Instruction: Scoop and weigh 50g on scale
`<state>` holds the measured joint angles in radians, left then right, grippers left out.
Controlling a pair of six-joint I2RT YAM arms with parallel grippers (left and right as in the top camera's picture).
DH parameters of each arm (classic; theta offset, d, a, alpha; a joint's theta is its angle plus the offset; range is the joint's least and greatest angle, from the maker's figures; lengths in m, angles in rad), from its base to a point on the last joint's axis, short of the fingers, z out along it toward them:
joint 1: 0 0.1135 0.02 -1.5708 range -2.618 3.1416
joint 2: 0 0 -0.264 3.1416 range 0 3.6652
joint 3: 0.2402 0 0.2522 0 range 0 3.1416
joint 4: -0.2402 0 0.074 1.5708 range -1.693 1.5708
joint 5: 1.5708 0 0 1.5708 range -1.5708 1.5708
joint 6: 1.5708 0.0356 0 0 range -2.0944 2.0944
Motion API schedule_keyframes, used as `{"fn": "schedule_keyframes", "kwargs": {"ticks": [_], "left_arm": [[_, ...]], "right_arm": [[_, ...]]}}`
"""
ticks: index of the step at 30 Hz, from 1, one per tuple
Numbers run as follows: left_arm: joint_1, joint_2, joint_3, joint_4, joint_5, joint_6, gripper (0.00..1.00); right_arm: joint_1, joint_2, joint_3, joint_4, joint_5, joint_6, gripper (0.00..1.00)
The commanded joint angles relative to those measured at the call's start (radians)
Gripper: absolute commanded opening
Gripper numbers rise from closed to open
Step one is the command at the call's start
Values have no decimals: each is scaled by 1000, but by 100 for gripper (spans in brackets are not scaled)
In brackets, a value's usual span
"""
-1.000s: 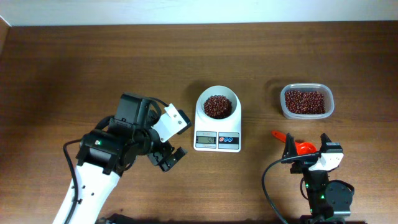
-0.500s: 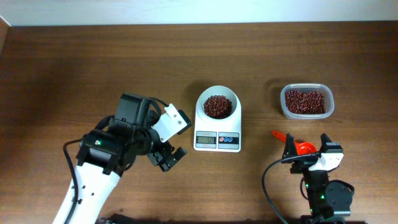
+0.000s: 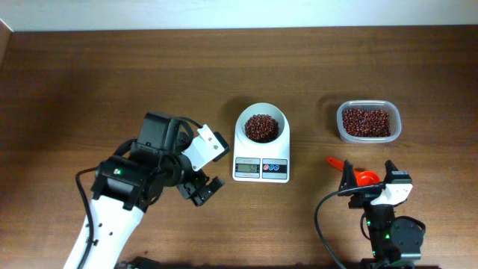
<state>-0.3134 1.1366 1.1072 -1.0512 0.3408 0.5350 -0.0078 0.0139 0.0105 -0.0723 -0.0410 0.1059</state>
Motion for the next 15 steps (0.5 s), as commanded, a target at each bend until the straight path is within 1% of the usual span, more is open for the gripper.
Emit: {"fn": "schedule_keyframes", "kwargs": {"ticks": [1, 3, 5, 9, 12, 13, 15], "left_arm": [[2, -31, 5, -2, 11, 17, 99], [2, -56, 3, -2, 11, 17, 99], [2, -118, -7, -2, 11, 17, 99], [18, -355, -76, -2, 25, 16, 99], [94, -547, -174, 16, 75, 14, 99], [130, -621, -214, 27, 67, -11, 99], [206, -763, -303, 68, 20, -122, 99]], "right_arm": [[-6, -8, -5, -7, 16, -2, 99], [-6, -8, -5, -7, 16, -2, 99], [-6, -8, -5, -7, 16, -2, 99], [-6, -8, -5, -7, 16, -2, 99], [-6, -8, -5, -7, 16, -2, 99], [-6, -8, -5, -7, 16, -2, 99], [-6, -8, -5, -7, 16, -2, 99]]}}
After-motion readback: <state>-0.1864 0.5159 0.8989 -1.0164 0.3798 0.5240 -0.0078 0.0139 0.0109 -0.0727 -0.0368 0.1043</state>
